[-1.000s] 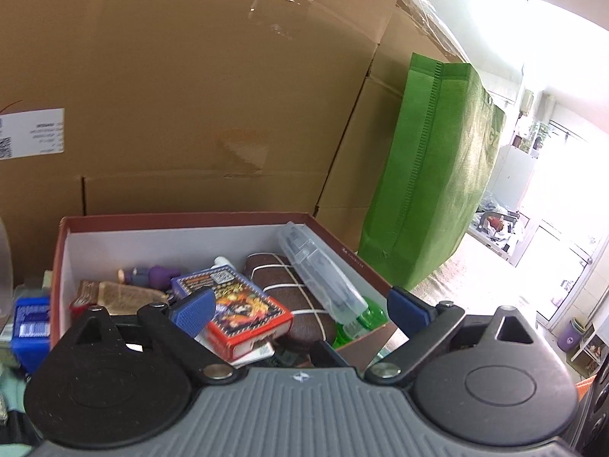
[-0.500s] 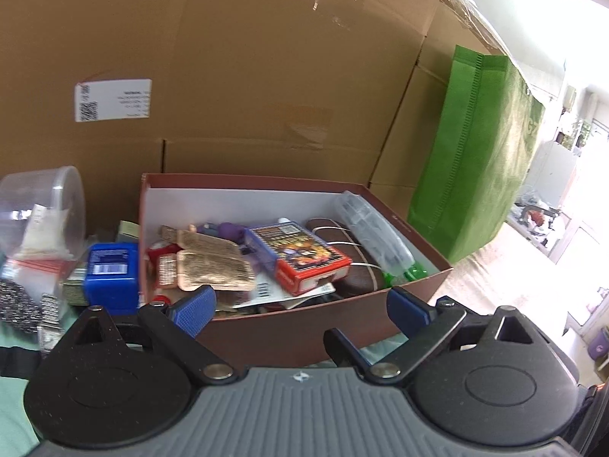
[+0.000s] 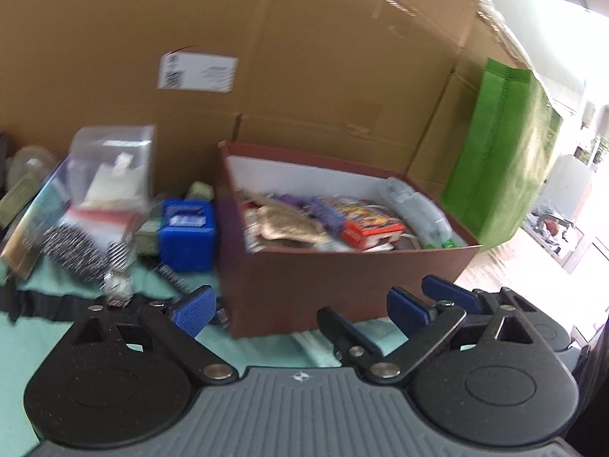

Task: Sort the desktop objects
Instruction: 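Withdraw the left gripper from the box back to the table, then move the left gripper down to the silver wristwatch, then close the left gripper on the wristwatch and lift it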

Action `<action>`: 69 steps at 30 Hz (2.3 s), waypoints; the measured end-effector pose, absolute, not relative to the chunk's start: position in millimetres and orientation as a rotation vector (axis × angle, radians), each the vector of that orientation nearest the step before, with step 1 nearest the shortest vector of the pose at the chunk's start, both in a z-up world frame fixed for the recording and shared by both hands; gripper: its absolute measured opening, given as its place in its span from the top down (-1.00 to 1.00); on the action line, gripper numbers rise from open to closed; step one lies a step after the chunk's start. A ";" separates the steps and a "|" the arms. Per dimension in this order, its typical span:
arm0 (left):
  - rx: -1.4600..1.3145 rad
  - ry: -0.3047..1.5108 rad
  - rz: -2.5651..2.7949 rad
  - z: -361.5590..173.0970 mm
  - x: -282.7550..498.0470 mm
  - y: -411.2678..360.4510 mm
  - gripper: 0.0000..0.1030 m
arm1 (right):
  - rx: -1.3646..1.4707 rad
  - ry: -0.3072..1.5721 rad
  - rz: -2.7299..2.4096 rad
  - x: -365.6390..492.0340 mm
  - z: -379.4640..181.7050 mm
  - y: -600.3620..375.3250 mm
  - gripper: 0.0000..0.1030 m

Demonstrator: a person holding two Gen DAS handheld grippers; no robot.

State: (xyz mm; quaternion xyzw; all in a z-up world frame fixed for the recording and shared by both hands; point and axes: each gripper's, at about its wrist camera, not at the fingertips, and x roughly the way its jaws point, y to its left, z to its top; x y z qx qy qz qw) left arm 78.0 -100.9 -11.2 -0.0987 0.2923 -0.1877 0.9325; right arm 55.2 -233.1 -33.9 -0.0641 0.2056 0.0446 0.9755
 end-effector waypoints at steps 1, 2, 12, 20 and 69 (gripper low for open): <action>-0.208 0.606 -0.368 -14.4 76.6 -93.7 -0.92 | -0.130 0.421 0.109 55.5 -35.4 -228.4 -0.76; -0.212 0.611 -0.350 -17.4 75.1 -86.5 -0.92 | -0.130 0.427 0.128 55.8 -36.7 -224.0 -0.76; -0.294 0.643 -0.199 -37.9 72.8 -22.2 -0.92 | -0.160 0.465 0.316 56.9 -46.5 -171.2 -0.75; -0.340 0.646 -0.141 -44.3 81.6 3.1 -0.89 | -0.154 0.511 0.404 63.6 -57.6 -144.4 -0.68; -0.366 0.766 -0.273 -66.7 137.4 13.4 0.87 | -0.203 0.587 0.476 114.6 -81.9 -96.9 0.79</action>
